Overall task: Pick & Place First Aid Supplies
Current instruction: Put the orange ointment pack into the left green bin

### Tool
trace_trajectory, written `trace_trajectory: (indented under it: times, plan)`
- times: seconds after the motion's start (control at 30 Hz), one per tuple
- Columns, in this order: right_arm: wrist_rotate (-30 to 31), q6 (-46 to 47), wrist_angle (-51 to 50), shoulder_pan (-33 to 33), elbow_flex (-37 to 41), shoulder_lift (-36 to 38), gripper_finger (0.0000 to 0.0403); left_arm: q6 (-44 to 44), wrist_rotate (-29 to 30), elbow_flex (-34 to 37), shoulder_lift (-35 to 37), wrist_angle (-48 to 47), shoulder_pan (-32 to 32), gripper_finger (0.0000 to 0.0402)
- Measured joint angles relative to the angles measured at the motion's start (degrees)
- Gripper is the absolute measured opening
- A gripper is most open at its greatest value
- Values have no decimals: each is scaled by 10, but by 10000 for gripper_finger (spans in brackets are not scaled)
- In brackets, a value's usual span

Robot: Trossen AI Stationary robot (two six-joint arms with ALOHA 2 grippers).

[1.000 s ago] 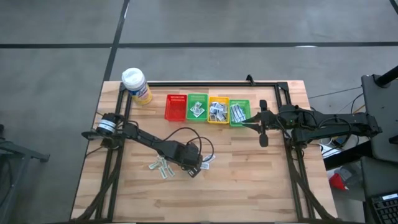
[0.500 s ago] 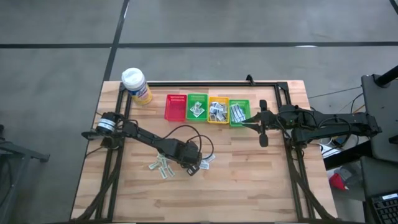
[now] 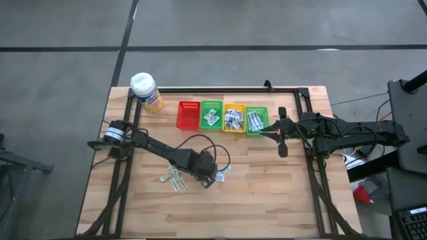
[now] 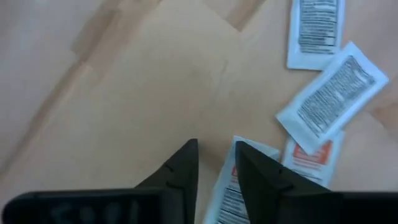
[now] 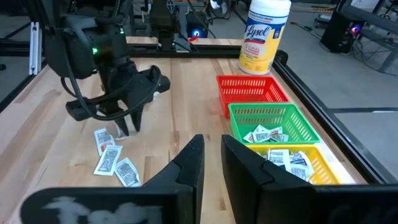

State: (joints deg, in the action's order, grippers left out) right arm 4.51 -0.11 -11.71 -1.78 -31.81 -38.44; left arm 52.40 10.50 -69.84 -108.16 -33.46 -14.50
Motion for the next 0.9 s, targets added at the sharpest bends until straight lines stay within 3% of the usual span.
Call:
trace_trajectory:
  times: [0.47, 0.77, 0.9]
  plan:
    - [0, 0, 0, 0, 0, 0, 52, -47, 65, -4, -8, -32, 27, 117]
    - [0, 0, 0, 0, 0, 0, 52, -58, 34, -42, 6, -56, 32, 117]
    - [0, 0, 0, 0, 0, 0, 52, -63, -27, -61, 11, -60, 26, 117]
